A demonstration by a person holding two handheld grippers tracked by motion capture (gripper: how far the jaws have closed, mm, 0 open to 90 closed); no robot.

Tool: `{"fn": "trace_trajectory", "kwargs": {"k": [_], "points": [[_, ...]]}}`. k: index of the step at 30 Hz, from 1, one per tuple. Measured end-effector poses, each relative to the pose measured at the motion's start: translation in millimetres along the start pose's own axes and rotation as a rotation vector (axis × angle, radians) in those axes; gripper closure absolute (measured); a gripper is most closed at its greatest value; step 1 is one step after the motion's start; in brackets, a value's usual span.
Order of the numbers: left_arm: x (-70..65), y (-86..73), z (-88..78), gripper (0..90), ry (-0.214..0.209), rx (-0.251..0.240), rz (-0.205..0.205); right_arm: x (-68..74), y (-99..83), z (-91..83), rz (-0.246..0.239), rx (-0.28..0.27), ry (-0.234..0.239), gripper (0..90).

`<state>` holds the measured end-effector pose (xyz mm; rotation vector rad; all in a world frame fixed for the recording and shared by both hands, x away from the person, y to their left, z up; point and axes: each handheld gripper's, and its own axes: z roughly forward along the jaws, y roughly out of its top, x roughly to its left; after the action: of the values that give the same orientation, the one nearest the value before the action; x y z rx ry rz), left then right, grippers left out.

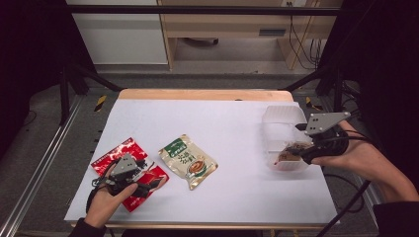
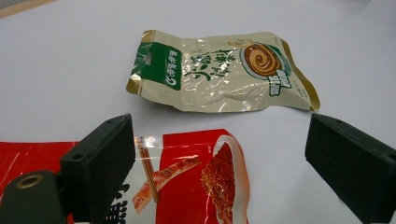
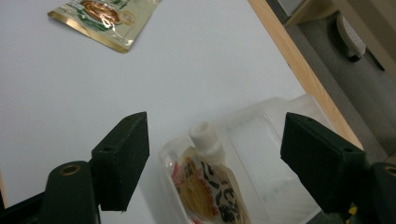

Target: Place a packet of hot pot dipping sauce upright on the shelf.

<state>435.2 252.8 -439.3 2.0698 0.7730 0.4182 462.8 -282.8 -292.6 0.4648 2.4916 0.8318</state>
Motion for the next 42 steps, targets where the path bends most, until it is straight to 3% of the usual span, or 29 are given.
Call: {"fn": "trace_trajectory", "kwargs": {"k": [8, 17, 22, 25, 33, 37, 42], "points": [[0.1, 0.0, -0.3, 8.2, -0.001, -0.003, -0.002, 20.6, 28.5, 2.0, -0.114, -0.015, 0.059, 20.3], [0.1, 0.3, -0.5, 8.2, 0.0, -0.002, -0.001, 38.7, 51.1, 19.5, -0.133, 0.006, 0.063, 13.7], [0.4, 0.4, -0.6, 8.2, 0.001, -0.001, -0.001, 56.7, 65.7, 33.6, -0.117, 0.014, 0.03, 10.4], [0.6, 0.4, -0.7, 8.2, 0.0, 0.0, -0.001, 70.4, 73.0, 41.3, -0.101, -0.008, 0.005, 12.1], [0.8, 0.8, -1.1, 8.2, 0.002, 0.001, -0.001, 108.3, 84.6, 65.3, 0.007, -0.042, -0.077, 14.3], [0.5, 0.9, -1.0, 8.2, 0.002, 0.002, -0.002, 120.3, 81.6, 75.5, 0.149, -0.061, -0.121, 16.2], [0.9, 0.6, -1.2, 8.2, 0.006, 0.005, -0.002, 125.1, 72.9, 92.4, 0.266, -0.116, -0.144, 16.9]]}}
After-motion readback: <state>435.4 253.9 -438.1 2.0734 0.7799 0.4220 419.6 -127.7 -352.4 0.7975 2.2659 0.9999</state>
